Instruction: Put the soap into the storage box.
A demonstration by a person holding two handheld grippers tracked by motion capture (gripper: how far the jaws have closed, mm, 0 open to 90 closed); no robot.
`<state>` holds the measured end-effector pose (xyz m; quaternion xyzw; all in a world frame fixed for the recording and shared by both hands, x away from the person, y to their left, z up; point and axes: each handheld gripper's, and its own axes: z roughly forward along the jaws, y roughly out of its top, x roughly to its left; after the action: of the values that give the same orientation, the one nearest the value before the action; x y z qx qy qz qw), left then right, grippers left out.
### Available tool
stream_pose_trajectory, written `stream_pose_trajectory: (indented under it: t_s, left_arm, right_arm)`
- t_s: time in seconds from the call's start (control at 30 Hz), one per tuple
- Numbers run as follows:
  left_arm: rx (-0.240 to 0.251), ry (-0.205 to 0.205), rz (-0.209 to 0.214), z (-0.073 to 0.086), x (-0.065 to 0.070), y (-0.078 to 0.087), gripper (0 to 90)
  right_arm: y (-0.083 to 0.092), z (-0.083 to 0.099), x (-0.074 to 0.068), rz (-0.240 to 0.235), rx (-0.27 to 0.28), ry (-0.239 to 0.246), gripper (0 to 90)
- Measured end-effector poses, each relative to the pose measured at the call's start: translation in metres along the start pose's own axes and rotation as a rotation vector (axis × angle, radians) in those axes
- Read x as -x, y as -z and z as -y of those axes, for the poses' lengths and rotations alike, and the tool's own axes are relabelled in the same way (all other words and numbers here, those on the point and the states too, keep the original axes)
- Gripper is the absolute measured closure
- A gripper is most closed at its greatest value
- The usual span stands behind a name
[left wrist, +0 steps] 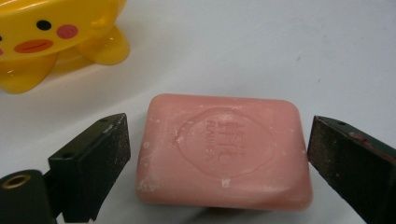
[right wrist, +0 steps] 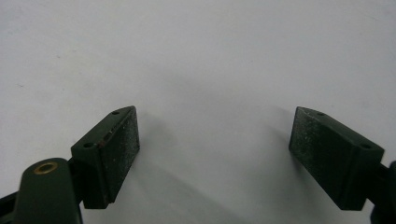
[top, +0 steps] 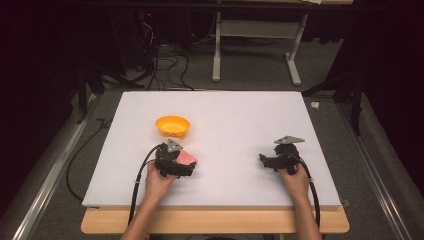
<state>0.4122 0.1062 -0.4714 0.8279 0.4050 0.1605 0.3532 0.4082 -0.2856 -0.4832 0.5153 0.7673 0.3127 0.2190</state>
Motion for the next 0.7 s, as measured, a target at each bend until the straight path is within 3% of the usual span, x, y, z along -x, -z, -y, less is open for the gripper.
stream_pose_trajectory:
  t_s: [0.37,0.7]
  left_arm:
    - [-0.035,-0.011,-0.014,0.002,0.002,-0.009,7.7]
    - [-0.011,0.001,-0.014,0.009,0.003,-0.011,12.0]
  right_arm:
    - [0.0,0.0,0.0,0.0,0.001,0.001,16.5]
    - [0.0,0.0,0.0,0.0,0.0,0.0,16.5]
